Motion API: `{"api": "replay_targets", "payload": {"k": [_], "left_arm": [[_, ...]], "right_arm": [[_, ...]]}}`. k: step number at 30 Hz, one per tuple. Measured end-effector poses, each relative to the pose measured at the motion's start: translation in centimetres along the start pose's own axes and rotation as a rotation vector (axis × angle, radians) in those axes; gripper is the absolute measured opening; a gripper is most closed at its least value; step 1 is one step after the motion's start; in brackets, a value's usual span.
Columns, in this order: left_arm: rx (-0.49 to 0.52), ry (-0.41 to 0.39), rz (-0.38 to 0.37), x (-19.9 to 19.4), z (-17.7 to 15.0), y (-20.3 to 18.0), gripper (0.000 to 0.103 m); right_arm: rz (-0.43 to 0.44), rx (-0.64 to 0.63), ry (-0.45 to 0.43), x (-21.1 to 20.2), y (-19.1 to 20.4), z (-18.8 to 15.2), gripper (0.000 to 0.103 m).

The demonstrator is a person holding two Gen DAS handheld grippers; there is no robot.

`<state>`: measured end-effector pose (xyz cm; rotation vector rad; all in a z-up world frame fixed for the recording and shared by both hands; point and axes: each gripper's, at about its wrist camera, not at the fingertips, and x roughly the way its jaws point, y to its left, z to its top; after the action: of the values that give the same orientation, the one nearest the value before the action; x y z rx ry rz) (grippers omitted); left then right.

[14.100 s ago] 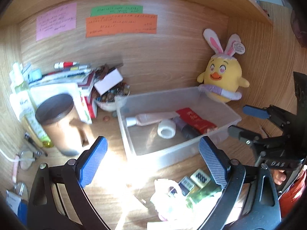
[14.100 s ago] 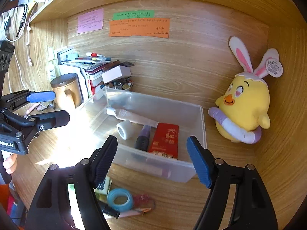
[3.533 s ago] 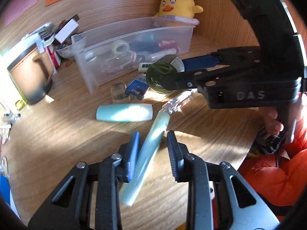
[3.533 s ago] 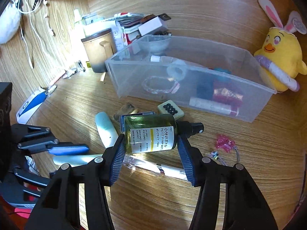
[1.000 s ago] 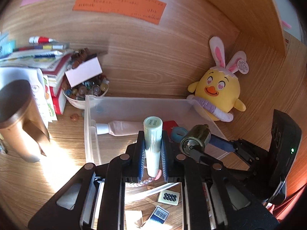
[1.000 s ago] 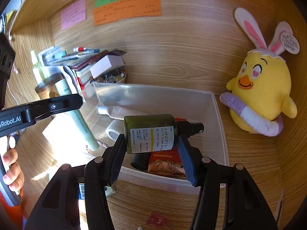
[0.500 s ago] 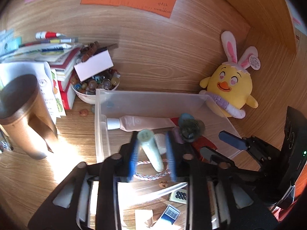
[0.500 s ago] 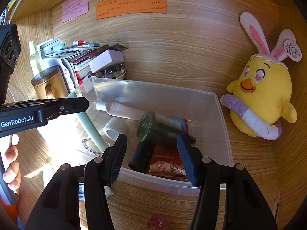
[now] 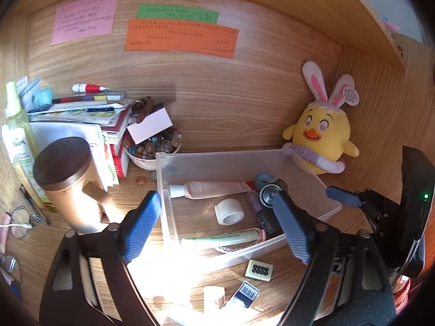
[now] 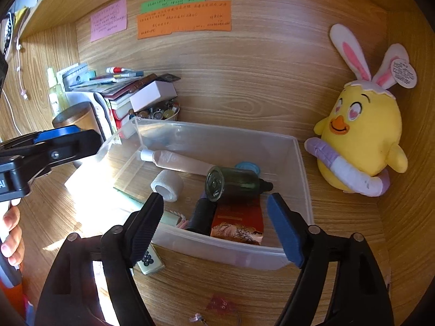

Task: Organize objects
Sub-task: 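Carry the white tube and green bottle into the clear box, opening both grippers, then move the left gripper to the teal tube while the right moves to the pink charm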

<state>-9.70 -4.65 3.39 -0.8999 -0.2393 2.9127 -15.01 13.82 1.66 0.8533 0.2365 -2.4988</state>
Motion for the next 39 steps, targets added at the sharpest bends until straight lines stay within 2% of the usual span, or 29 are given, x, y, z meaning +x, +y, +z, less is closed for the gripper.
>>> {"api": "replay_targets", "payload": {"k": [4, 11, 18, 25, 29, 33, 35, 37, 39], "left_arm": [[0.005, 0.017, 0.004, -0.7, -0.6, 0.4, 0.096], [0.017, 0.102, 0.012, -1.1, -3.2, 1.1, 0.096], [0.044, 0.179, 0.024, -1.4, -6.8, 1.5, 0.096], [0.053, 0.274, -0.017, -1.3, -10.2, 1.9, 0.096], [0.067, 0.313, -0.014, -1.0, -11.3, 2.0, 0.096], [0.085, 0.350, -0.009, -0.4, -11.9, 2.0, 0.096], [0.088, 0.364, -0.013, 0.0, -11.9, 1.9, 0.096], [0.093, 0.386, -0.026, 0.5, -11.9, 1.8, 0.096], [0.110, 0.395, -0.022, 0.7, -12.0, 1.5, 0.097]], "right_arm": [[-0.015, -0.002, -0.013, -1.4, -0.4, -0.5, 0.083], [-0.019, 0.006, 0.008, -2.8, -1.5, -2.1, 0.085], [-0.030, 0.010, 0.095, -2.2, -2.4, -4.8, 0.086], [-0.033, -0.004, 0.196, -0.6, -2.1, -7.7, 0.086], [-0.002, -0.011, 0.232, -0.1, -1.8, -8.6, 0.085], [0.006, -0.029, 0.246, 0.2, -1.1, -8.9, 0.082], [0.008, -0.041, 0.251, 0.3, -0.8, -9.0, 0.075], [0.017, -0.052, 0.262, 0.6, -0.6, -9.0, 0.061], [0.025, -0.058, 0.261, 0.7, -0.4, -9.1, 0.055]]}}
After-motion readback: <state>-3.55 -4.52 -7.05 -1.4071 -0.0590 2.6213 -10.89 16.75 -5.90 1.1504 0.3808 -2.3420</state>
